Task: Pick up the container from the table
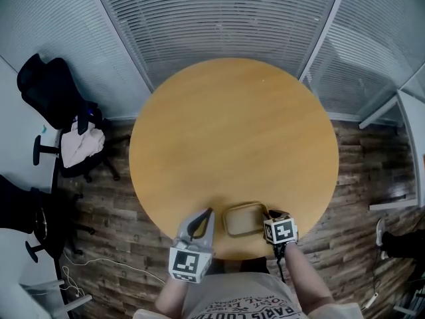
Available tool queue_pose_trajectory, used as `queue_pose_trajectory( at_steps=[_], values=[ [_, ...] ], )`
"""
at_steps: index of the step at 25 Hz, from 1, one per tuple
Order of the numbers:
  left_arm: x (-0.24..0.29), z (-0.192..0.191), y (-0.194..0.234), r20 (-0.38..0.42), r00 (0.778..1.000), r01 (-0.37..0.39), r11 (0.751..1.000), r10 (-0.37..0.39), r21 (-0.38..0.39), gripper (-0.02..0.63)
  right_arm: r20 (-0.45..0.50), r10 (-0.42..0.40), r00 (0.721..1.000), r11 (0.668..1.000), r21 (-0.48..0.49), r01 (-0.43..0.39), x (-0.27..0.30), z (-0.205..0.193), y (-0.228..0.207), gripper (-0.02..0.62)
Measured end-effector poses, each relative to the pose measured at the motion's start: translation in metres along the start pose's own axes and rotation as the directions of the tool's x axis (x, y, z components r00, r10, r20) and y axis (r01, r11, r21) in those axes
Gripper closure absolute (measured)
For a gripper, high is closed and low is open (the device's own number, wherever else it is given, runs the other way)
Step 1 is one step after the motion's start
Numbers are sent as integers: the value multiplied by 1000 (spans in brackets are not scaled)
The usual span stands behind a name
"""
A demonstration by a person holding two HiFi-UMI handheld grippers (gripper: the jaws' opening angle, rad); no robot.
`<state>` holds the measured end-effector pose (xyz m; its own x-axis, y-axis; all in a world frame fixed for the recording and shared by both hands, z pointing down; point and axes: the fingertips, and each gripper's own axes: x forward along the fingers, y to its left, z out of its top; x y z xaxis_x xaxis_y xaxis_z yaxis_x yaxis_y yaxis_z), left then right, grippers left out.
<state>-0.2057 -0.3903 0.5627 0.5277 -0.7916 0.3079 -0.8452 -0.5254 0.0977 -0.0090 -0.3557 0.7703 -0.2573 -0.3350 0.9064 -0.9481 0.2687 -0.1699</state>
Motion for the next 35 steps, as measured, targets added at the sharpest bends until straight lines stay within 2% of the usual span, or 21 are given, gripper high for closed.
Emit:
queue_pose_trajectory(
  at_steps=[5, 9, 16, 22, 26, 32, 35],
  values=[
    [2, -4, 3, -8, 1000, -27, 999, 27, -21, 598, -56, 2, 998, 999, 32, 0, 15, -7, -3, 511],
    [0, -4, 1, -6, 999, -32, 999, 32, -21, 598, -52, 14, 999, 999, 48, -11, 17, -7, 1, 566],
    [-8, -3, 1, -3, 999, -49, 999, 49, -23, 598, -20, 10, 1000, 995, 102, -8, 14, -6, 0, 580],
    [-15, 5, 2, 9, 998, -66, 998, 66, -23, 598, 86, -18, 996, 995, 103, 9, -7, 14, -5, 589],
    [-21, 11, 3, 24, 995, -94, 995, 94, -22, 598, 183, -31, 983, 994, 110, 11, -31, 34, -7, 589],
    [-35, 23, 3, 59, 988, -139, 990, 140, -20, 598, 348, -37, 937, 997, 79, 10, -83, 71, -2, 589],
    [-39, 31, -1, 78, 985, -152, 988, 153, -21, 598, 430, -41, 902, 998, 52, 21, -110, 89, 4, 589]
  ],
)
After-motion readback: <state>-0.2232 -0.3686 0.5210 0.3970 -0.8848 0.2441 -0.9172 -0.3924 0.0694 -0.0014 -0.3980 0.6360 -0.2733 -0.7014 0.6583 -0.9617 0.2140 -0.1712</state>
